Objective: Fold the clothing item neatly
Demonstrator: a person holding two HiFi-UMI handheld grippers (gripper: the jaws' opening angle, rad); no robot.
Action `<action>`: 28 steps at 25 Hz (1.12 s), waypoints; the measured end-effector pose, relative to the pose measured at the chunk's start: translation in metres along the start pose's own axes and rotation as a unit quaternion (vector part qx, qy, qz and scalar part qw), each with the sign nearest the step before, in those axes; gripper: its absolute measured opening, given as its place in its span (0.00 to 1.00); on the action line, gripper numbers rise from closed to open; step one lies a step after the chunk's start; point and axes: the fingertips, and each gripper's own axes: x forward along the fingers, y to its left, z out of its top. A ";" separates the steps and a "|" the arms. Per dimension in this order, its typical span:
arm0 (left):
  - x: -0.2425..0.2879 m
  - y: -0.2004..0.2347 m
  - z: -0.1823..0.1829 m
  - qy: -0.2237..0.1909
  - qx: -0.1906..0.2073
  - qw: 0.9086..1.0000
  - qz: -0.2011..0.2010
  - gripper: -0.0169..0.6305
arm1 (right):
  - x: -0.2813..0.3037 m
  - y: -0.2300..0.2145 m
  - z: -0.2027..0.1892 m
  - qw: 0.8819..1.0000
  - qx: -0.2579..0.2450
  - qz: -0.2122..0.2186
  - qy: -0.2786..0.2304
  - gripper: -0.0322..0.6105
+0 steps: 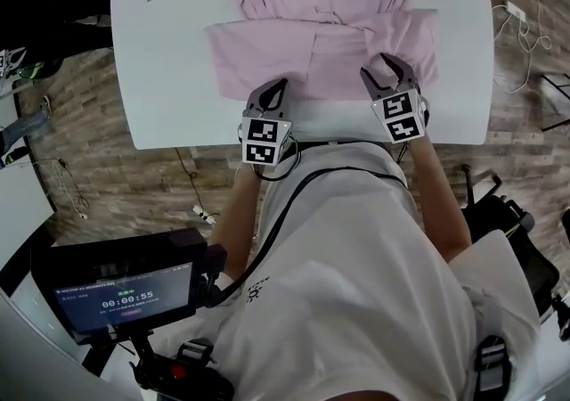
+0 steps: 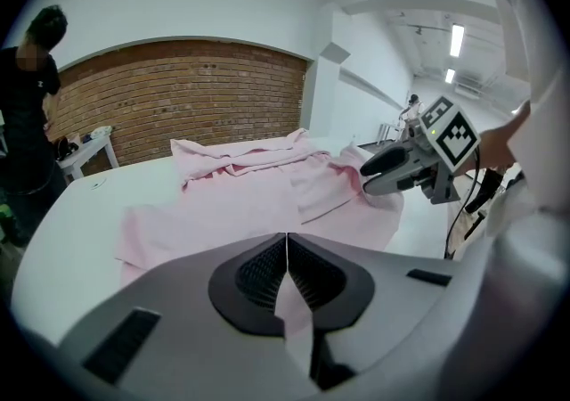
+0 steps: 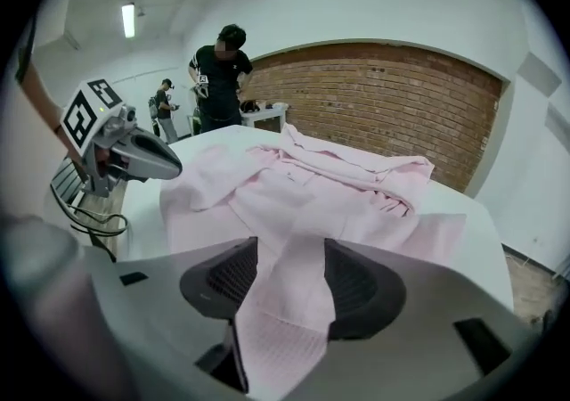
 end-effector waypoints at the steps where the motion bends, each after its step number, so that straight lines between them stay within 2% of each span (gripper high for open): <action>1: 0.000 0.000 0.000 0.000 0.000 1.000 0.001 0.03 | 0.006 0.001 0.000 1.000 -0.006 -0.013 0.005 0.39; 4: 0.001 -0.002 -0.001 0.002 0.007 1.000 0.004 0.03 | 0.025 -0.005 -0.010 0.994 -0.050 -0.080 0.046 0.39; 5: 0.002 -0.003 0.000 0.002 0.011 1.000 0.003 0.03 | 0.026 -0.008 -0.011 0.992 -0.056 -0.095 0.053 0.18; 6: 0.002 -0.005 0.000 0.003 0.016 1.000 0.001 0.03 | 0.025 -0.010 -0.011 0.992 -0.053 -0.100 0.052 0.06; 11: 0.006 -0.011 -0.002 0.011 0.038 0.999 -0.013 0.03 | 0.002 -0.010 0.001 0.995 -0.039 -0.084 0.023 0.06; 12: 0.006 -0.012 -0.002 0.012 0.039 0.999 -0.015 0.03 | 0.002 -0.010 0.001 0.996 -0.037 -0.083 0.020 0.09; 13: 0.006 -0.013 -0.001 0.012 0.038 0.999 -0.016 0.03 | 0.001 -0.010 0.001 0.995 -0.037 -0.087 0.017 0.16; 14: 0.006 -0.013 -0.001 0.011 0.038 0.999 -0.015 0.03 | 0.000 -0.012 0.001 0.995 -0.038 -0.097 0.013 0.16; 15: 0.005 -0.013 0.000 0.011 0.038 0.999 -0.013 0.03 | -0.001 -0.014 0.002 0.994 -0.037 -0.107 0.007 0.07; 17: 0.007 -0.009 0.000 0.011 0.039 0.999 -0.013 0.03 | 0.000 -0.014 0.005 0.995 -0.018 -0.101 -0.002 0.07; 18: 0.010 -0.004 -0.001 0.013 0.038 0.999 -0.014 0.03 | 0.006 -0.011 0.004 0.996 -0.007 -0.085 0.003 0.22; 19: 0.014 0.003 -0.002 0.016 0.036 0.999 -0.015 0.03 | 0.015 -0.007 0.002 0.997 -0.003 -0.070 0.014 0.32; 21: 0.021 0.012 -0.005 0.021 0.031 0.999 -0.018 0.03 | 0.030 -0.004 -0.012 0.997 -0.009 -0.060 0.050 0.32; 23: 0.024 0.013 -0.005 0.021 0.030 0.999 -0.021 0.03 | 0.037 -0.007 -0.027 0.994 -0.012 -0.069 0.080 0.32; 24: 0.024 0.012 -0.003 0.020 0.031 0.999 -0.022 0.03 | 0.037 -0.011 -0.030 0.994 -0.012 -0.076 0.083 0.25; 25: 0.024 0.011 -0.002 0.019 0.032 0.999 -0.022 0.03 | 0.036 -0.014 -0.029 0.994 -0.011 -0.080 0.080 0.07; 28: 0.023 0.011 0.000 0.016 0.032 0.999 -0.021 0.03 | 0.024 -0.016 -0.014 0.996 -0.004 -0.072 0.056 0.07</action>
